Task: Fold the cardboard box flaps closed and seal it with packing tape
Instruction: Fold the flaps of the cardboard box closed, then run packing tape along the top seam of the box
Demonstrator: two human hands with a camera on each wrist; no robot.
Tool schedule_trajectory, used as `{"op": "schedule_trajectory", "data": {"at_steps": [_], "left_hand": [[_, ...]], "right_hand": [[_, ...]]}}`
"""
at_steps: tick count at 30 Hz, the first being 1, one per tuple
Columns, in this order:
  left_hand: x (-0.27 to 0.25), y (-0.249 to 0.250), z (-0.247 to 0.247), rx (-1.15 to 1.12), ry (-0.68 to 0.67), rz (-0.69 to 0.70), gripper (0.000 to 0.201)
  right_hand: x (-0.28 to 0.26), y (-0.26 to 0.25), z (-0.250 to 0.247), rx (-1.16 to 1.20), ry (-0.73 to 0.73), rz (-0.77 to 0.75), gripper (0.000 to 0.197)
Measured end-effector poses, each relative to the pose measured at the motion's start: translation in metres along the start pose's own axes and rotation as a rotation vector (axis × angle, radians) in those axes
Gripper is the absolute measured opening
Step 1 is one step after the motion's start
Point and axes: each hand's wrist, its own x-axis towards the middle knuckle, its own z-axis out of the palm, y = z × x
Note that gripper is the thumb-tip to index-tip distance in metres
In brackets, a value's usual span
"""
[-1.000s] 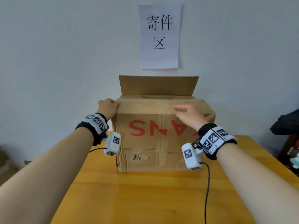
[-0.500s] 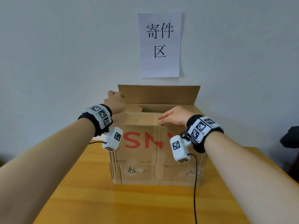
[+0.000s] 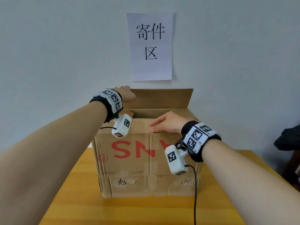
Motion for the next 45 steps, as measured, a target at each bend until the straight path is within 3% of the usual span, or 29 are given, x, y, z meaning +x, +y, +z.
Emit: {"op": "schedule_trajectory", "data": {"at_steps": [2,5,9,13,16,20,23,25,29,33,34,37,41,45], "left_hand": [[-0.009,0.002,-0.001,-0.005,0.005,0.001,0.056],[-0.028,0.013,-0.002,0.039,-0.117,0.019,0.042],[-0.058,0.029,0.011,-0.163,-0.387,-0.036,0.057],[-0.064,0.036,0.041,-0.226,-0.377,0.001,0.040],[-0.073,0.041,0.050,-0.359,-0.428,-0.021,0.026],[-0.087,0.051,0.056,-0.276,-0.331,0.000,0.056],[-0.092,0.056,0.057,-0.244,-0.267,0.006,0.059],[-0.095,0.062,0.061,-0.271,-0.235,-0.028,0.061],[-0.103,0.070,0.075,-0.312,-0.157,-0.057,0.061],[-0.107,0.072,0.073,-0.274,-0.122,-0.073,0.060],[-0.108,0.072,0.071,-0.278,-0.133,-0.071,0.059],[-0.108,0.071,0.071,-0.275,-0.118,-0.089,0.060],[-0.107,0.071,0.076,-0.260,-0.128,-0.113,0.058],[-0.106,0.071,0.075,-0.285,-0.129,-0.126,0.058]], "right_hand": [[0.002,0.001,0.001,0.001,0.001,-0.002,0.031],[0.002,0.000,0.002,0.004,0.021,0.001,0.029],[0.004,-0.001,0.005,-0.018,0.026,0.021,0.028],[-0.001,0.001,0.009,0.038,0.056,-0.049,0.025],[-0.011,0.007,0.006,0.279,0.164,-0.116,0.015],[-0.043,0.034,-0.014,0.615,0.436,-0.119,0.016],[-0.071,0.064,-0.026,0.548,0.595,-0.086,0.022],[-0.089,0.091,-0.026,0.468,0.619,0.008,0.026],[-0.112,0.148,-0.023,0.143,0.469,0.352,0.025],[-0.108,0.261,-0.017,-0.391,0.032,0.745,0.035],[-0.111,0.273,-0.013,-0.457,-0.036,0.783,0.030],[-0.137,0.239,-0.002,-0.425,-0.102,0.804,0.019],[-0.137,0.241,0.013,-0.393,-0.180,0.823,0.042],[-0.139,0.250,0.025,-0.380,-0.191,0.814,0.039]]}}
